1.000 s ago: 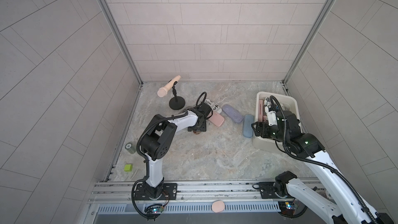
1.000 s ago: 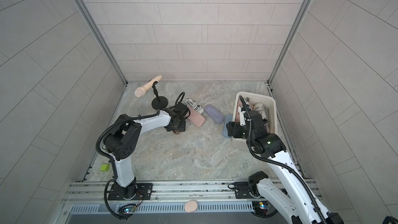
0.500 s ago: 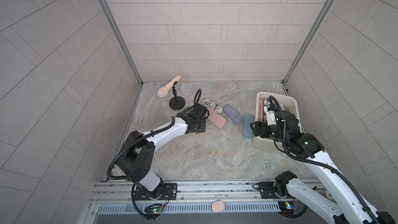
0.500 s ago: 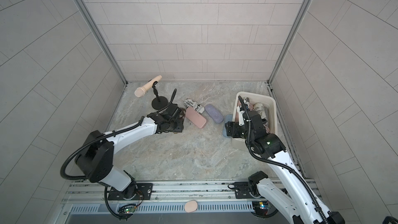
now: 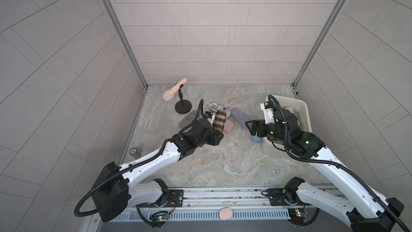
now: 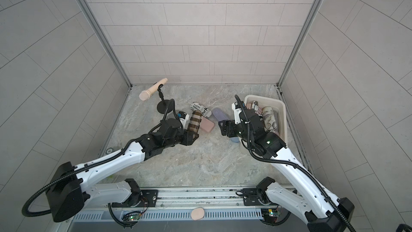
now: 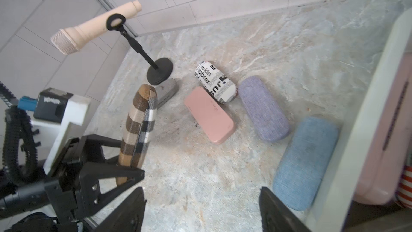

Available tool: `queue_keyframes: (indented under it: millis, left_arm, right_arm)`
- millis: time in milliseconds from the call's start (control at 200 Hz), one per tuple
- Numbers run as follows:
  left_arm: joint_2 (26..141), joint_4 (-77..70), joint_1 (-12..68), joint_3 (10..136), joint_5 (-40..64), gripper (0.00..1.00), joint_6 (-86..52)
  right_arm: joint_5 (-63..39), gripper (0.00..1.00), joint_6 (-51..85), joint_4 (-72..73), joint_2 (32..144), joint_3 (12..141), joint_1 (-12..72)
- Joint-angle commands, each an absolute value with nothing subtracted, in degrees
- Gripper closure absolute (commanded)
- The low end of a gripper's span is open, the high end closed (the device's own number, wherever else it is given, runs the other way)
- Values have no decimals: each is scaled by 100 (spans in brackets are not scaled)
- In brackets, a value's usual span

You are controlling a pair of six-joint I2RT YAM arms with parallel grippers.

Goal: Put the glasses cases into the storage boxes
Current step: Pick up the glasses case at the center of the board.

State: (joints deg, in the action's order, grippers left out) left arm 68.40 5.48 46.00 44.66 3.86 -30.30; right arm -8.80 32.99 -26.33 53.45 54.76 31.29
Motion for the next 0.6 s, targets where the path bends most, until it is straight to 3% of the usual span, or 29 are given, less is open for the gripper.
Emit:
queue_keyframes:
  millis: [0,455,595]
  left_arm:
    - [6629,-491,4682,4336,393,45,-3255]
    - [6587,-1204,4887,4134,805,45,-3445]
    - [6439,-1211,4887,4069,766,45,-3472]
  right_arm:
    - [-844,19,3811,-1973,5429,5539,3242]
    - [-792,17,4272,-1078,6374,5879,3952]
    - [-795,23,4451,-859,6782,6010,4072]
